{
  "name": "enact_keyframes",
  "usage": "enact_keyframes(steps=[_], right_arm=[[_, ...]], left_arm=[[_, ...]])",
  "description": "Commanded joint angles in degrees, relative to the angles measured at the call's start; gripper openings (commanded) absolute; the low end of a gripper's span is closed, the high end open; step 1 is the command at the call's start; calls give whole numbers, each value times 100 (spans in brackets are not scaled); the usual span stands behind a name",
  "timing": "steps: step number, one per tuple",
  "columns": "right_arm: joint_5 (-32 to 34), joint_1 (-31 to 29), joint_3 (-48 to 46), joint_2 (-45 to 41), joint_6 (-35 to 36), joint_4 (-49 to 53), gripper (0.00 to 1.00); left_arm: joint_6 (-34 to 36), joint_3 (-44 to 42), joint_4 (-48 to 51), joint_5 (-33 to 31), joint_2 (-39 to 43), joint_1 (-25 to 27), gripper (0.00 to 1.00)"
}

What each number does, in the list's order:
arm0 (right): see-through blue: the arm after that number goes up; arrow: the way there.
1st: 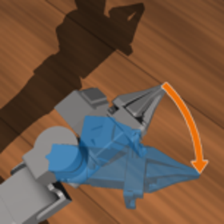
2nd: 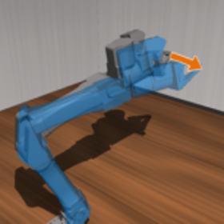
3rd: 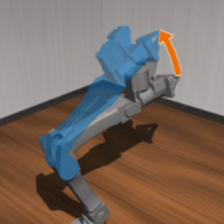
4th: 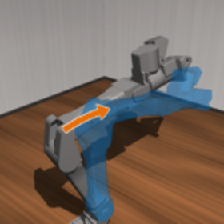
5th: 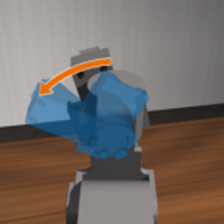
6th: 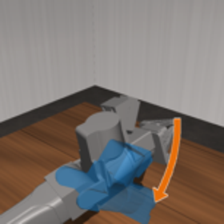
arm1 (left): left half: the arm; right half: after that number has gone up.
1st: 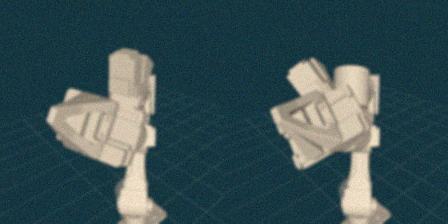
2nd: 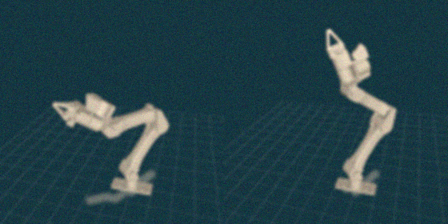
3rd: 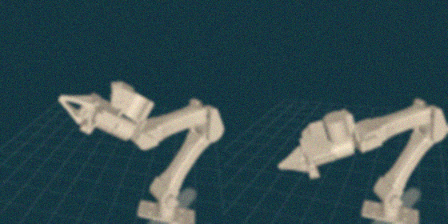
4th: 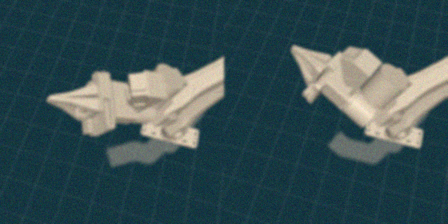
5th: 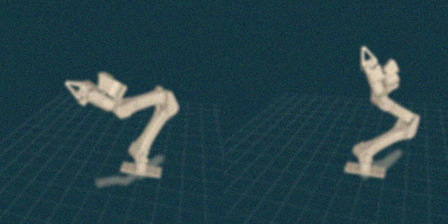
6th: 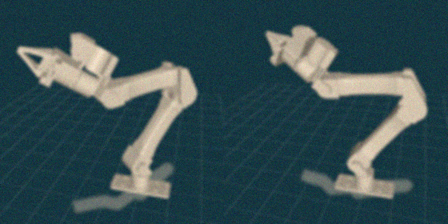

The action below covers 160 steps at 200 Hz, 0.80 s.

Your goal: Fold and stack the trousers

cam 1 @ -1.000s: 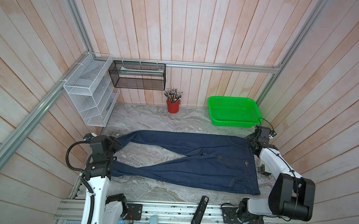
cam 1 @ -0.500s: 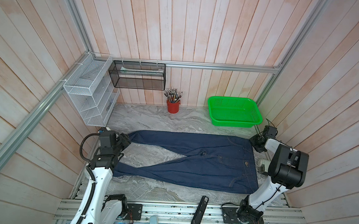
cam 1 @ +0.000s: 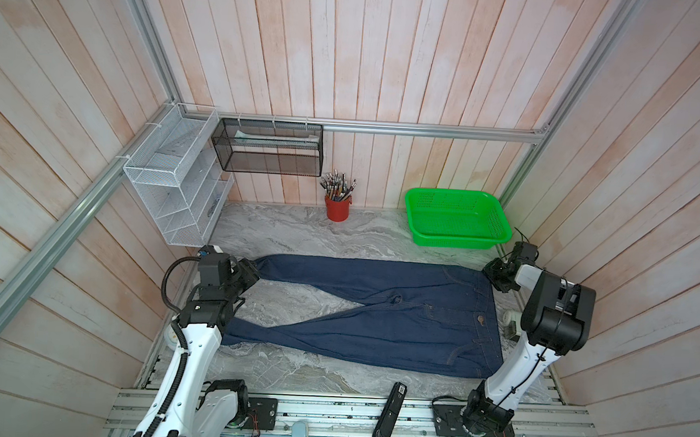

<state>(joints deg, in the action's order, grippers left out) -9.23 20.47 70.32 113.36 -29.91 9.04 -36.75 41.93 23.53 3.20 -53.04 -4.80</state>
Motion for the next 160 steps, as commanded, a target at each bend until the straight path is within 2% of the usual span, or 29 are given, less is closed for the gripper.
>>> enact_keyframes(steps=[1, 26, 66, 109, 114, 131, 143, 160], right_arm=[[80, -54, 69, 125, 99, 195, 30], [106, -75, 185, 225, 91, 212, 16], [63, -110, 326, 279, 108, 140, 1], [320, -104, 442, 57, 100, 225, 0], [273, -125, 410, 2, 100, 210, 5], [198, -278, 345, -187, 195, 335, 33], [332, -466, 207, -406, 269, 376, 40], [510, -735, 61, -597, 327, 469, 45]], left_arm=[[150, 179, -87, -26, -1, 16, 68], [183, 236, -59, -63, -5, 20, 68], [221, 319, -8, -123, -27, 14, 68], [256, 419, 42, -184, -50, 18, 68], [256, 429, 50, -188, -57, 15, 68], [256, 446, 47, -197, -76, 17, 68], [256, 465, 48, -195, -93, 19, 68], [264, 480, 47, -197, -105, 29, 68]])
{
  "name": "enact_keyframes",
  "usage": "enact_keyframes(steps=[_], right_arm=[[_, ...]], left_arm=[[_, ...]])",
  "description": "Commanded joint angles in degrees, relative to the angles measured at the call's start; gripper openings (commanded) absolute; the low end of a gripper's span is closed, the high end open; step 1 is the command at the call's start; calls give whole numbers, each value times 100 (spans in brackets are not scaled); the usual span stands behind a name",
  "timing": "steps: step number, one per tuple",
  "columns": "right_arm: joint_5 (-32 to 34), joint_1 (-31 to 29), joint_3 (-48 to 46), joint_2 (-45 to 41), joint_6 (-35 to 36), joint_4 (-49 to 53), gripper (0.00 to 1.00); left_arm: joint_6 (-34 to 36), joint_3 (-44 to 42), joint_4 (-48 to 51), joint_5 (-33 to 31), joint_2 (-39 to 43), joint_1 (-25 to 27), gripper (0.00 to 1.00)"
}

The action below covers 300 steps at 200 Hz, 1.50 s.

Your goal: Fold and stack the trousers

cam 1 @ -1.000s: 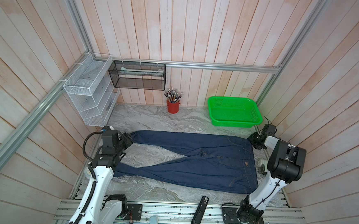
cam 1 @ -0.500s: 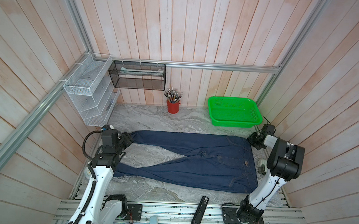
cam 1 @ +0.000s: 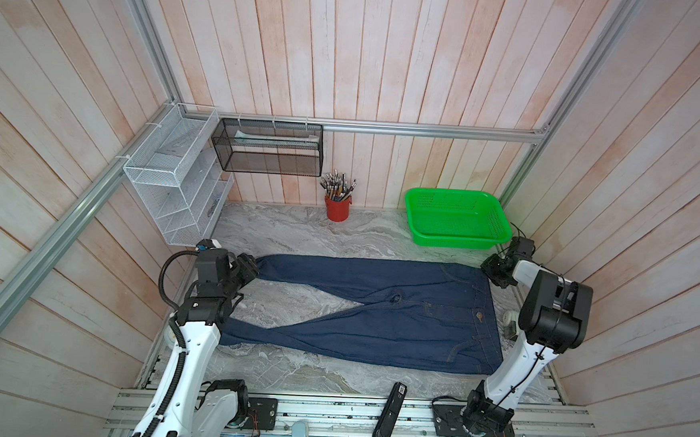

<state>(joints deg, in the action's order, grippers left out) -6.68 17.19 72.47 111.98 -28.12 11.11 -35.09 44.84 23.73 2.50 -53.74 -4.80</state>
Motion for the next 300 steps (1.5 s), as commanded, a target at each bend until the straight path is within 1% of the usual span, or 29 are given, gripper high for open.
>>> enact_keyframes(steps=[1, 16, 35, 73, 93, 114, 140, 165, 190, 202, 214, 238, 246, 259, 288, 300], right_arm=[[259, -426, -153, -468, 149, 274, 45], [302, -600, -195, -485, 150, 396, 45], [388, -714, -236, -361, 132, 500, 42], [531, -680, -306, 11, 98, 528, 31], [620, -622, -364, 145, 41, 429, 30], [805, -437, -413, 273, -100, 283, 30], [929, -53, -418, 356, -211, 109, 30], [935, 277, -262, 481, -177, 115, 30], [776, 406, -169, 437, -93, 109, 30], [675, 323, -115, 301, 21, 151, 30], [605, 166, -71, 91, 121, 252, 33], [725, -396, -99, -492, 237, 404, 43], [801, -609, -129, -668, 279, 411, 45], [801, -862, -186, -872, 299, 407, 46], [665, -1072, -288, -1199, 240, 450, 46], [600, -1196, -402, -1357, 210, 401, 46]], left_arm=[[98, 195, 27, -123, -33, 22, 68], [108, 216, 35, -118, -58, 23, 68], [125, 261, 63, -101, -71, 23, 68], [185, 332, 168, -160, -46, 22, 68], [219, 374, 225, -221, -29, 24, 68], [285, 433, 277, -276, -42, 25, 68], [401, 597, 344, -304, -157, 23, 69], [508, 769, 434, -208, -430, 23, 70], [631, 948, 591, -32, -804, 23, 71], [707, 1044, 677, 34, -1003, 23, 71], [796, 1118, 716, 57, -1194, 34, 71], [972, 1242, 730, -10, -1581, 62, 71], [1002, 1282, 721, -61, -1726, 67, 71], [974, 1332, 668, -131, -1934, 68, 70], [989, 1271, 247, -244, -2279, 72, 69], [1012, 1353, 177, -318, -2584, 75, 71]])
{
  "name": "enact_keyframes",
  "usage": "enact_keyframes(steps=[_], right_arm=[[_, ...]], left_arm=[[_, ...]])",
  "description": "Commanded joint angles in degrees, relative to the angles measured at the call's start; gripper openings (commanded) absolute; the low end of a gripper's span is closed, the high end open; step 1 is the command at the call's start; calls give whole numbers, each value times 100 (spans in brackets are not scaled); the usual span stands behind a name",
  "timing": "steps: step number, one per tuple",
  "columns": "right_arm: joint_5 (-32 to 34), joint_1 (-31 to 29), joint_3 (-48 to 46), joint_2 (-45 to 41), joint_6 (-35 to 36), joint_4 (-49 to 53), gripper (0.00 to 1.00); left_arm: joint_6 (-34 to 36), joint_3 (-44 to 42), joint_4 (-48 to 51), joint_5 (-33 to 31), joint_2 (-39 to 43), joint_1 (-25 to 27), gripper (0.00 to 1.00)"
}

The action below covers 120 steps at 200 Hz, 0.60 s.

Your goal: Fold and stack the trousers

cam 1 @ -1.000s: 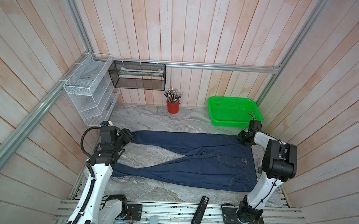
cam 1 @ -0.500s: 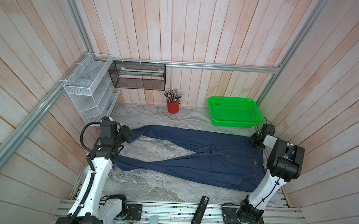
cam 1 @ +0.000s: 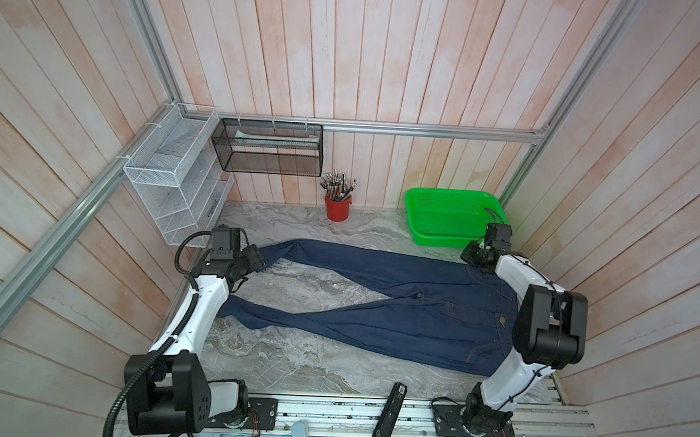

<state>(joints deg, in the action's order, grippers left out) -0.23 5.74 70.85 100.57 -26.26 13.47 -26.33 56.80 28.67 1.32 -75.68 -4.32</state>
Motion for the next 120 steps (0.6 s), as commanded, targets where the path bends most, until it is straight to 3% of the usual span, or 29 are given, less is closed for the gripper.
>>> enact_keyframes(steps=[1, 54, 85, 120], right_arm=[[-50, -70, -244, -224, 25, 165, 46], [-249, -1003, -662, -625, -211, 90, 44], [-316, -1580, -849, -731, -338, 50, 43], [-389, -1833, -975, -851, -397, 74, 42]], left_arm=[[132, 161, -335, -201, -419, 23, 71], [14, 836, -509, -501, -1802, 11, 75], [-8, 1120, -742, -643, -2441, -60, 70], [-25, 1513, -890, -326, -3111, -201, 62]])
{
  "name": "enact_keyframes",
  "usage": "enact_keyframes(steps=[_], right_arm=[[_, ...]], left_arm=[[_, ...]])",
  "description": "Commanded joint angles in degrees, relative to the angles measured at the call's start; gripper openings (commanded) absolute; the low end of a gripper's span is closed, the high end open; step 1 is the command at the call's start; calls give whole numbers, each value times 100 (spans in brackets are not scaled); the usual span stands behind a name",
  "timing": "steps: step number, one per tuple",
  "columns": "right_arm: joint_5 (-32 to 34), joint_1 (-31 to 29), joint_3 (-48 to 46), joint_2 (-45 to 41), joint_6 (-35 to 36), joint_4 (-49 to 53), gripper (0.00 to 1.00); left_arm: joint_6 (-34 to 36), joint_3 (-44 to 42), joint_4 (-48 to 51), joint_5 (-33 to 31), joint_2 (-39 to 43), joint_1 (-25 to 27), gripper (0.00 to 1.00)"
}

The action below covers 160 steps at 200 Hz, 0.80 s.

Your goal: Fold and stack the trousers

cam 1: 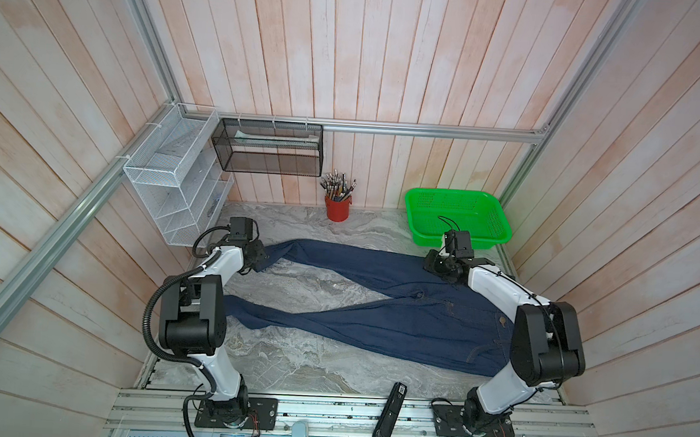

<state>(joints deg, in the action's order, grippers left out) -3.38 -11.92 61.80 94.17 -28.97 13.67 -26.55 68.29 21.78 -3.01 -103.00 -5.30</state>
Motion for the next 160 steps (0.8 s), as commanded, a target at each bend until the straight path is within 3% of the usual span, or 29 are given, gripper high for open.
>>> enact_keyframes(steps=[1, 62, 107, 119, 160], right_arm=[[-75, -70, -75, -213, -131, 56, 42], [-101, -135, -285, -369, -100, 50, 42], [-93, -135, -408, -486, -108, 9, 41], [-101, -135, -412, -525, -122, 14, 41], [-137, -144, -471, -680, -96, 10, 41]], left_arm=[[-1, 379, -192, 107, -396, -103, 61], [90, 718, -183, 347, -831, -138, 41], [209, 638, -165, 440, -657, -142, 11], [254, 563, -122, 466, -447, -121, 0], [319, 73, 351, -35, 1172, 336, 0]])
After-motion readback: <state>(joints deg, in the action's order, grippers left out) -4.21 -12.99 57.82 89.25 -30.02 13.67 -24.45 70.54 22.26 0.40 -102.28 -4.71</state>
